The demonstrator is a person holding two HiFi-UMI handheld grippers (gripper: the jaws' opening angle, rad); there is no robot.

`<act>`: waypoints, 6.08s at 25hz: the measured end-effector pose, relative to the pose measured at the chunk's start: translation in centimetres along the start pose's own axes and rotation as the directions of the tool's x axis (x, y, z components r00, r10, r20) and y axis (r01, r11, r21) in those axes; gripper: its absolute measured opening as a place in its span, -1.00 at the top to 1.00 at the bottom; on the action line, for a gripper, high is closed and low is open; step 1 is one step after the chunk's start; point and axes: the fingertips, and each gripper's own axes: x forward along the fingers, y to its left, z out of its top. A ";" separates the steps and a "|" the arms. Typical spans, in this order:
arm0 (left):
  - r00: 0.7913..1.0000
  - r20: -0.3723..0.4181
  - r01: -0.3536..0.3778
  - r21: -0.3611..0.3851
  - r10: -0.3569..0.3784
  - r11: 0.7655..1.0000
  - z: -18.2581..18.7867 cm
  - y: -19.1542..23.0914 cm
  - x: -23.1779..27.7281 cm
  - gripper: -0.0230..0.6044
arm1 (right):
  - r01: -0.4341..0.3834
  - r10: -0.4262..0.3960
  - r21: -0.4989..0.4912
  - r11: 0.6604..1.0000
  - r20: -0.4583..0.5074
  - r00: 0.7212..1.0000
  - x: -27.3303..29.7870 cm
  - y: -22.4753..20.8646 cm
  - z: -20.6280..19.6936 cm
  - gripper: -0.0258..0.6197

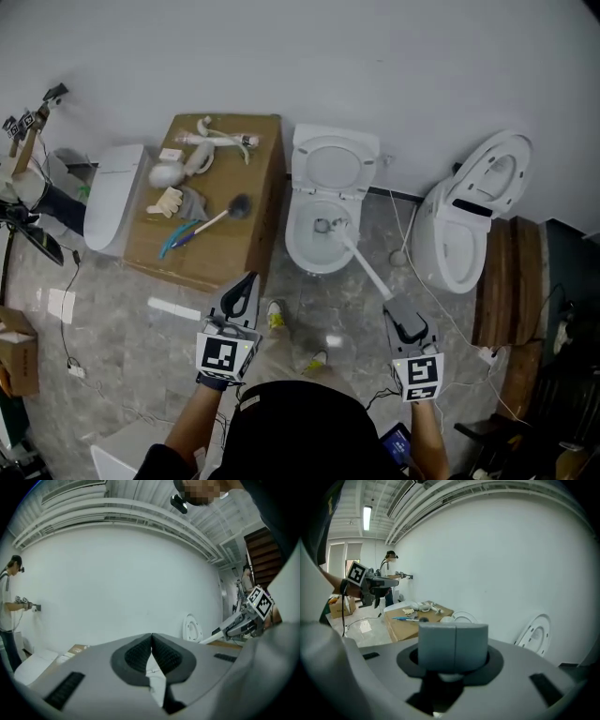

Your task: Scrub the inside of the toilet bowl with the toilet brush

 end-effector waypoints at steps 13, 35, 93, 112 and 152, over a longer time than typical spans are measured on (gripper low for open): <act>0.987 -0.040 0.148 -0.132 -0.154 0.980 -5.3 9.9 13.0 0.89 | 0.003 -0.007 -0.014 1.000 -0.257 0.966 15.8 1.7 -1.0 0.46; 0.973 -0.170 0.126 -0.188 -0.158 0.974 -28.1 8.7 28.3 0.89 | -0.234 0.135 -0.204 0.951 -0.408 0.903 46.3 3.3 -20.4 0.46; 0.944 -0.264 0.141 -0.229 -0.201 0.963 -33.0 4.6 25.7 0.89 | -0.042 -0.095 -0.245 0.969 -0.522 0.848 50.1 -7.4 -26.5 0.45; 0.933 -0.295 0.147 -0.207 -0.205 0.967 -33.7 4.7 25.5 0.89 | -0.057 -0.060 -0.185 0.981 -0.572 0.818 44.2 -5.9 -28.6 0.46; 0.937 -0.272 0.153 -0.244 -0.219 0.958 -33.7 2.3 25.3 0.89 | -0.401 0.230 -0.167 0.901 -0.600 0.766 42.1 8.1 -26.3 0.46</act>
